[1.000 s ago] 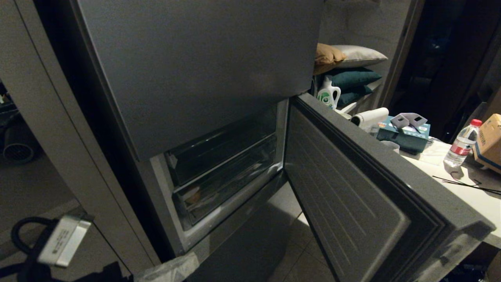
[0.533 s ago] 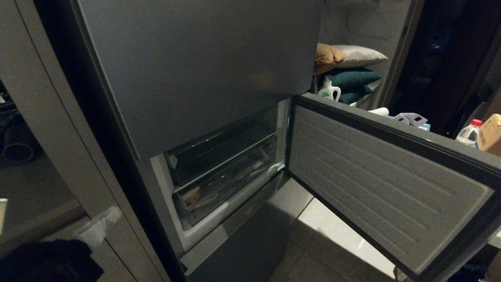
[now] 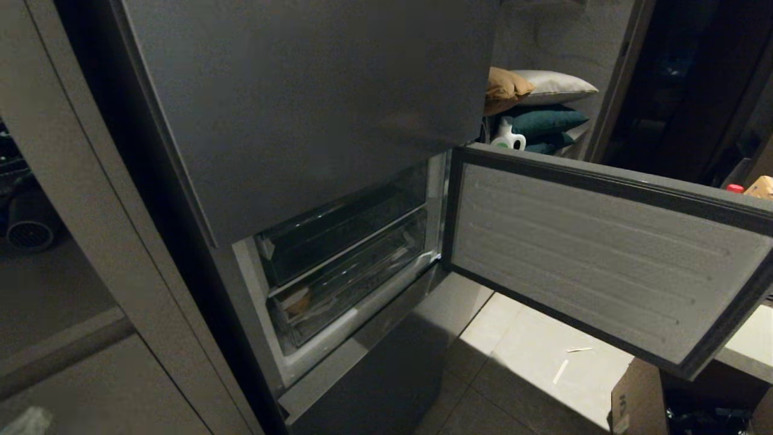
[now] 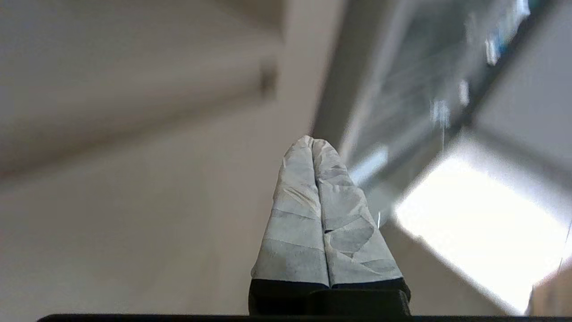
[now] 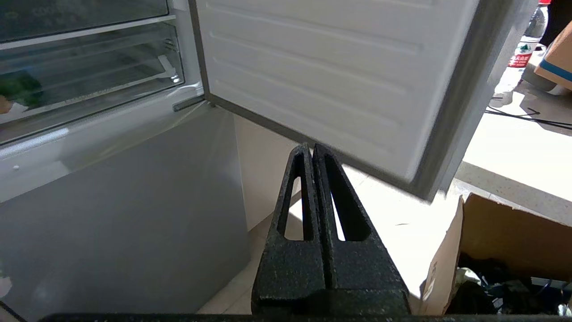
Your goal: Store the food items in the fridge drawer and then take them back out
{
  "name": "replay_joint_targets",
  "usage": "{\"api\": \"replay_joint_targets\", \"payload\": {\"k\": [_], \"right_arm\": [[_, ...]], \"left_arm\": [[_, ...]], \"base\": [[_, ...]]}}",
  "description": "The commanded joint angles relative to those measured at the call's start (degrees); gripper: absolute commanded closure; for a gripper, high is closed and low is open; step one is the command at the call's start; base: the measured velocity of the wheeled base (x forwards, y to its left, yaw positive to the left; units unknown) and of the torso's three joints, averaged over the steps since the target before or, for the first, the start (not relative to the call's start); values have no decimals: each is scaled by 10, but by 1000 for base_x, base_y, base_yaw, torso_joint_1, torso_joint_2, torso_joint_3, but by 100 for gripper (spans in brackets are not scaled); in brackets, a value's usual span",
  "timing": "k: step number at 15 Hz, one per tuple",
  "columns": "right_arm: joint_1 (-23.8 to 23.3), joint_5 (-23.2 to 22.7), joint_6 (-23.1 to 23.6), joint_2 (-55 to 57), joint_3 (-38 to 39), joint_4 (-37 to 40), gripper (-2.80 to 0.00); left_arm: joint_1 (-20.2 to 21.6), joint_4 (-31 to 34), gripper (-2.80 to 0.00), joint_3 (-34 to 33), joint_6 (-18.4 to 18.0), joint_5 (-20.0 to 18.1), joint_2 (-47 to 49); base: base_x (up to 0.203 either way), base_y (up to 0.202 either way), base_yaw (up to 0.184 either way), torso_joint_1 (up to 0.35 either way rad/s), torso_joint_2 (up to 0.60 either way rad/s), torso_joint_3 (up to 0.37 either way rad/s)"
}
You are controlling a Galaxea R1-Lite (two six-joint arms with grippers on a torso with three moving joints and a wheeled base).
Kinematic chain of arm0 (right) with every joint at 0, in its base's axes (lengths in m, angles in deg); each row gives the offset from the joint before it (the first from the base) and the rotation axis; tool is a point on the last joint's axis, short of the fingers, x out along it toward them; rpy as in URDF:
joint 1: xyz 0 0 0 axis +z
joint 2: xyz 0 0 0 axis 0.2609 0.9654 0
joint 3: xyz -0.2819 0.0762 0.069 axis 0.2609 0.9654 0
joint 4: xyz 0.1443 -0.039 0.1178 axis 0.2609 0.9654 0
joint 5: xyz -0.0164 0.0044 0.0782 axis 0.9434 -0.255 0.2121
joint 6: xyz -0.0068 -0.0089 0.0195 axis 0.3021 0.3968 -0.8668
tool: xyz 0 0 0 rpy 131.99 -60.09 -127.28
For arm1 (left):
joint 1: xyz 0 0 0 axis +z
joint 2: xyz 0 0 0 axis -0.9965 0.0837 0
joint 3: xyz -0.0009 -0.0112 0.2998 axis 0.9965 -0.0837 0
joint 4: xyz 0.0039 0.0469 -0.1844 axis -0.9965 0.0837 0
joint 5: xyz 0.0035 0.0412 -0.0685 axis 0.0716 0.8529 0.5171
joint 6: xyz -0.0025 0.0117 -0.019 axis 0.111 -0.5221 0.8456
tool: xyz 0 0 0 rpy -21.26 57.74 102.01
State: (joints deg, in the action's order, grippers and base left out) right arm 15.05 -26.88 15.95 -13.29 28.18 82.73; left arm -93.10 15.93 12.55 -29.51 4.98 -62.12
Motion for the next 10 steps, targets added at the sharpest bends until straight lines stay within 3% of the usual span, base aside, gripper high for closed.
{"api": "replay_joint_targets", "payload": {"k": [1, 3, 4, 6, 8, 10], "right_arm": [[0, 0, 1, -1, 18, 0, 0], [0, 1, 3, -1, 18, 0, 0], [0, 1, 1, -1, 18, 0, 0], [0, 1, 2, -1, 18, 0, 0], [0, 0, 1, -1, 18, 0, 0], [0, 0, 0, -1, 18, 0, 0]], "left_arm": [[12, 150, 0, -9, -31, -51, -101], [21, 234, 0, 2, -53, -101, -94], [22, 235, 0, 3, -44, -102, -94], [24, 236, 0, 5, -44, -85, -94], [40, 241, 0, 11, -61, -34, -99], [73, 243, 0, 12, -71, -37, -134]], "base": [[0, 0, 0, 0, 0, 0], [0, 0, 0, 0, 0, 0], [0, 0, 0, 0, 0, 0], [0, 0, 0, 0, 0, 0], [0, 0, 0, 0, 0, 0], [0, 0, 0, -126, 274, 154]]}}
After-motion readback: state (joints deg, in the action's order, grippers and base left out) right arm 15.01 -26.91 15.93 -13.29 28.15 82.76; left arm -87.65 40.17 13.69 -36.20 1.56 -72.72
